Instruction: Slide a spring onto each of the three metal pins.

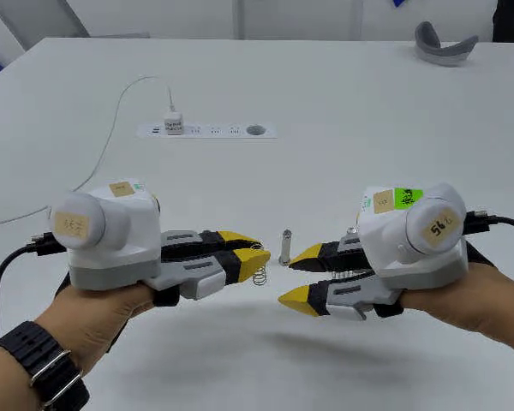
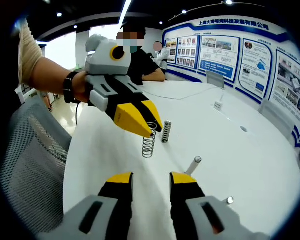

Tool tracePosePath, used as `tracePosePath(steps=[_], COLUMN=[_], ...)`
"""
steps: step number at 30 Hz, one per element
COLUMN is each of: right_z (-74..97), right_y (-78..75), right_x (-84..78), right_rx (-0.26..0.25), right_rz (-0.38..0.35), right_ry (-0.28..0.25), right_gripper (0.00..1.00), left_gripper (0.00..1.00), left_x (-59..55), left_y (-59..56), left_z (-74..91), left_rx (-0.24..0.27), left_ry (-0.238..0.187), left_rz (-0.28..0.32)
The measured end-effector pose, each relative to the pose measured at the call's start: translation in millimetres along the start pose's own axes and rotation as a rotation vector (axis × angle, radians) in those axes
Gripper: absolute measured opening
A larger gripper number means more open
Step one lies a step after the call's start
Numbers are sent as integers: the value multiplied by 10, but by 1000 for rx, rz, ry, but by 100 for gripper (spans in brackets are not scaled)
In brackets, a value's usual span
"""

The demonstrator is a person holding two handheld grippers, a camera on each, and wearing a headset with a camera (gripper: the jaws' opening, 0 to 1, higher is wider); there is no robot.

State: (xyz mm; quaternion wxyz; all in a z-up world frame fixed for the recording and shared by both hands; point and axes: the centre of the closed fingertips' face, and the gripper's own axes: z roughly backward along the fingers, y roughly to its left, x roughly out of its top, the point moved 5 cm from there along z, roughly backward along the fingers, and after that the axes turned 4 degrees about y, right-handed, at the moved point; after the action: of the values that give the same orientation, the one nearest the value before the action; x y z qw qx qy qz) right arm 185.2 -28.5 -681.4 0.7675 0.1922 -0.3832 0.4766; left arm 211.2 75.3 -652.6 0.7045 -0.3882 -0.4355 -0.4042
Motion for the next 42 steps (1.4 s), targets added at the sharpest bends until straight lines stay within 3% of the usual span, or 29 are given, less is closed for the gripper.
tracePosePath(steps=[8, 20, 28, 34, 42], right_z=[178, 444, 644, 737, 740], right_y=[-84, -216, -309, -378, -405], right_x=[-83, -267, -402, -479, -529], right_rx=[-39, -110, -174, -219, -232], right_rz=[-20, -80, -137, -192, -213], right_ry=[5, 8, -3, -20, -18], right_gripper=[42, 51, 57, 61, 68], left_gripper=[10, 10, 10, 10, 10], left_x=[57, 110, 226, 313, 409], left_y=[67, 113, 139, 161, 193], left_z=[-40, -147, -215, -290, -390], left_rx=[12, 24, 27, 30, 30], left_ry=[-3, 1, -4, -7, -11], left_rz=[1, -1, -13, -24, -40])
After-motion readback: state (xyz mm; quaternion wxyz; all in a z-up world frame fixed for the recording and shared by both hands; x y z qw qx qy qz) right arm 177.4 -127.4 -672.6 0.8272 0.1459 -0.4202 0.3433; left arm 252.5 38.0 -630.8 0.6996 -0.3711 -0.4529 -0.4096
